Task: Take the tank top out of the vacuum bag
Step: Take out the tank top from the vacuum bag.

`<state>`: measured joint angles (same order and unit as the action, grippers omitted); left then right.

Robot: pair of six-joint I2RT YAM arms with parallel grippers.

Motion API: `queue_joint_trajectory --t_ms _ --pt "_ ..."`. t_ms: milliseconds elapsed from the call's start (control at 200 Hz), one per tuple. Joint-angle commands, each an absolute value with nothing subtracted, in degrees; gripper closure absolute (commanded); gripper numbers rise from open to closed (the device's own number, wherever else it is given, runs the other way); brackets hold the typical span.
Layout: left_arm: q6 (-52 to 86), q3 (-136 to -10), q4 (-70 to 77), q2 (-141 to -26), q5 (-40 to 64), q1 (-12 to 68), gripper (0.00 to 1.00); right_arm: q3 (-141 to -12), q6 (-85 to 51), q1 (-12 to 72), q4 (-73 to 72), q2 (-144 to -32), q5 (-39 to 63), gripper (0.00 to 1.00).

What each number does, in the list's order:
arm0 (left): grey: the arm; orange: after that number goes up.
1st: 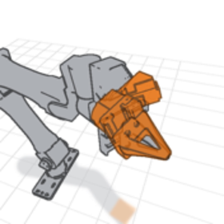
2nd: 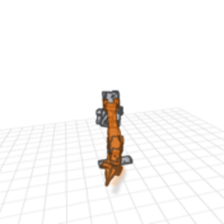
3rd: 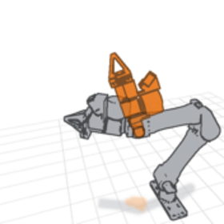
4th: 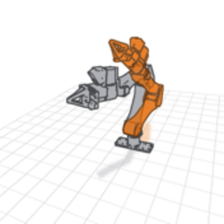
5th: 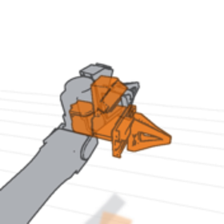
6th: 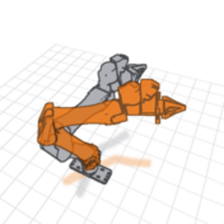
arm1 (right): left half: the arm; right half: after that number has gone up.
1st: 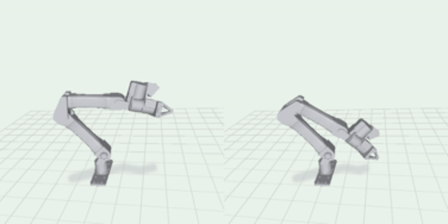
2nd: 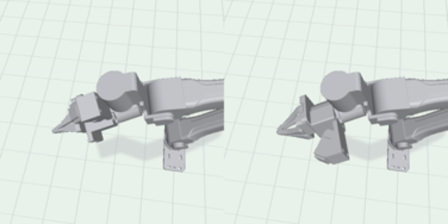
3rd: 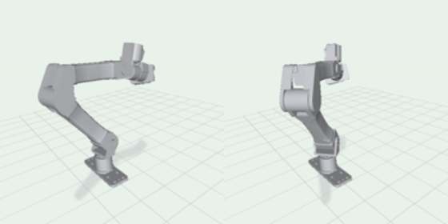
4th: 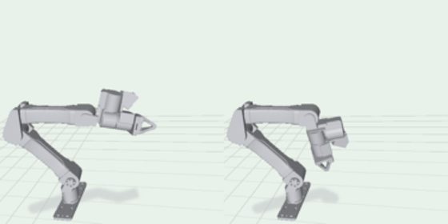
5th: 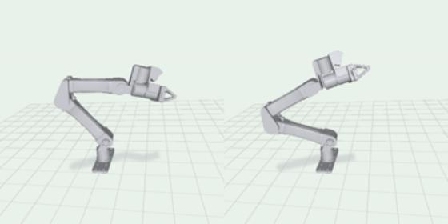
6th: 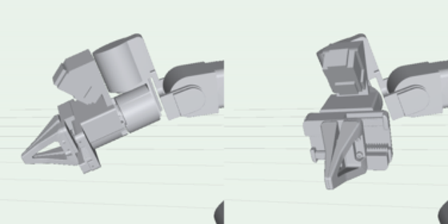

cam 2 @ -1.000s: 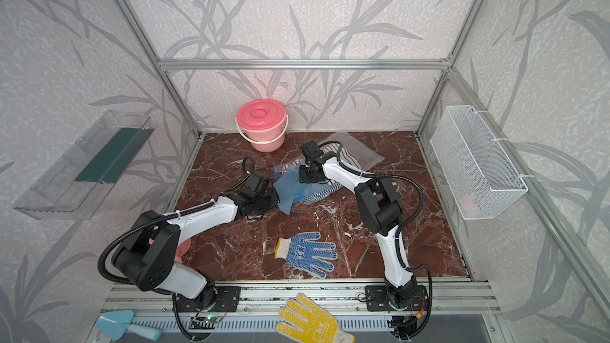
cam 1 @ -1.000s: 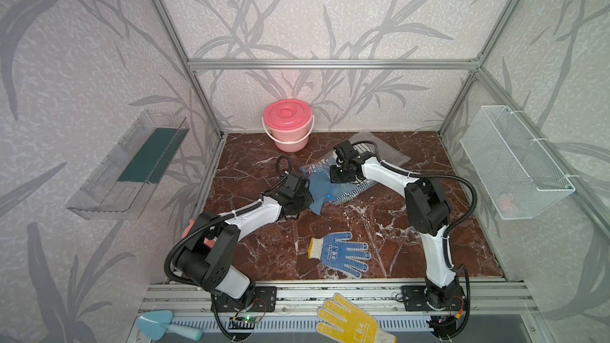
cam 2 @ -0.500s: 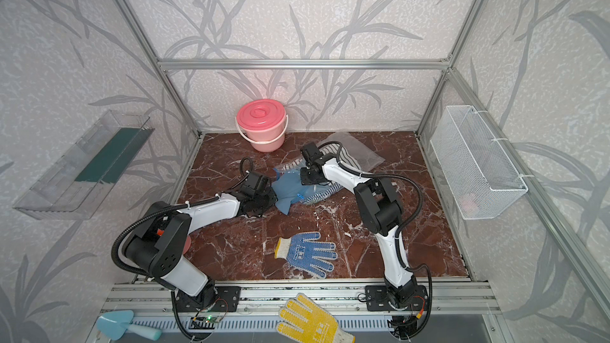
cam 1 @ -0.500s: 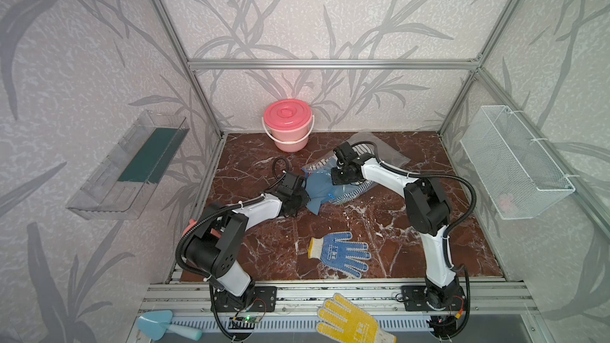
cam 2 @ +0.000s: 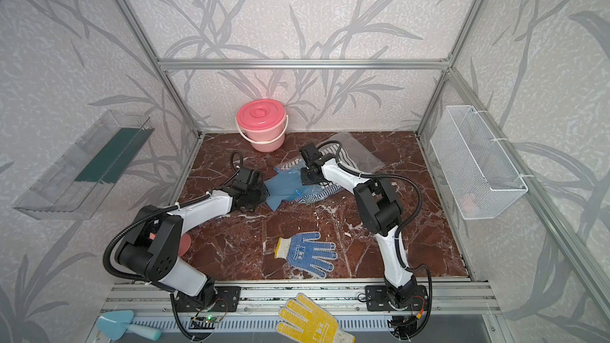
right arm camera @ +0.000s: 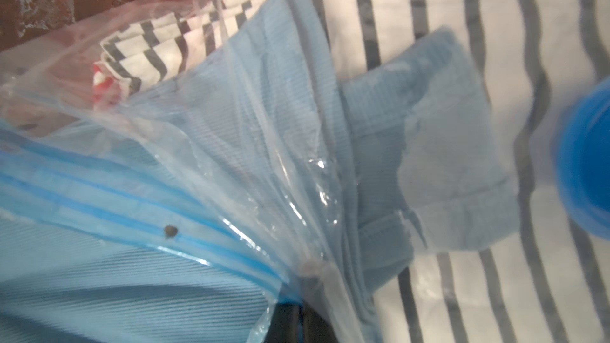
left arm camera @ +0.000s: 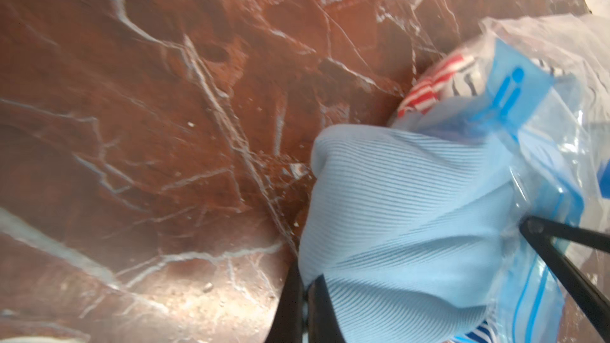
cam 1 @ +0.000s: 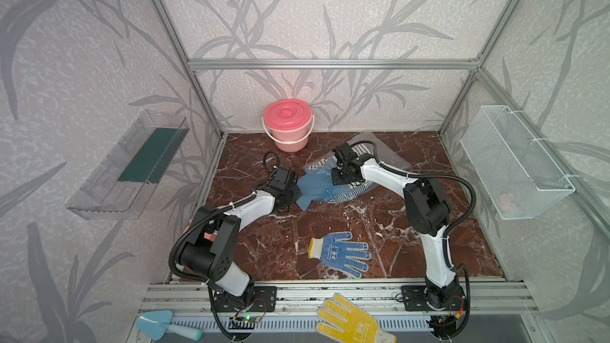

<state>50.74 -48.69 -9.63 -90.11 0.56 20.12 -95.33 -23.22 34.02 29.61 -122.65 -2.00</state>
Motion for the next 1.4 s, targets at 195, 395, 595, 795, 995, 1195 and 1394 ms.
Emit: queue_joint_trajectory --t_ms 195,395,595,795,995,1195,1394 --pt "48.7 -49.9 -15.9 -90.4 -4.2 16.6 1.00 -95.4 -24.2 32.4 32.9 -121.6 -7.3 1.00" --pt "48.4 -49.9 -15.9 -90.4 -4.0 15.7 1.00 -94.6 -24.7 31.7 32.2 -121.6 -7.0 1.00" --pt "48.4 -49.9 -15.0 -91.0 -3.5 15.6 1.00 -94.4 -26.0 30.9 31.9 -121.5 -5.6 1.00" --pt "48.8 -49.6 -14.0 -89.9 -2.9 15.6 1.00 -92.4 -27.2 29.4 30.8 -120.3 -5.0 1.00" --pt "48.3 -51.1 -15.1 -90.3 -3.1 15.7 1.00 -88.5 -28.5 27.7 29.2 -117.9 -7.0 1.00" --pt "48.5 -52.6 -14.6 -92.5 -1.5 16.5 1.00 -85.3 -29.3 27.2 28.4 -115.4 -10.5 1.00" --pt "47.6 -53.1 -15.4 -92.5 -2.8 16.6 1.00 -84.5 -31.0 26.5 29.7 -114.6 -12.8 1.00"
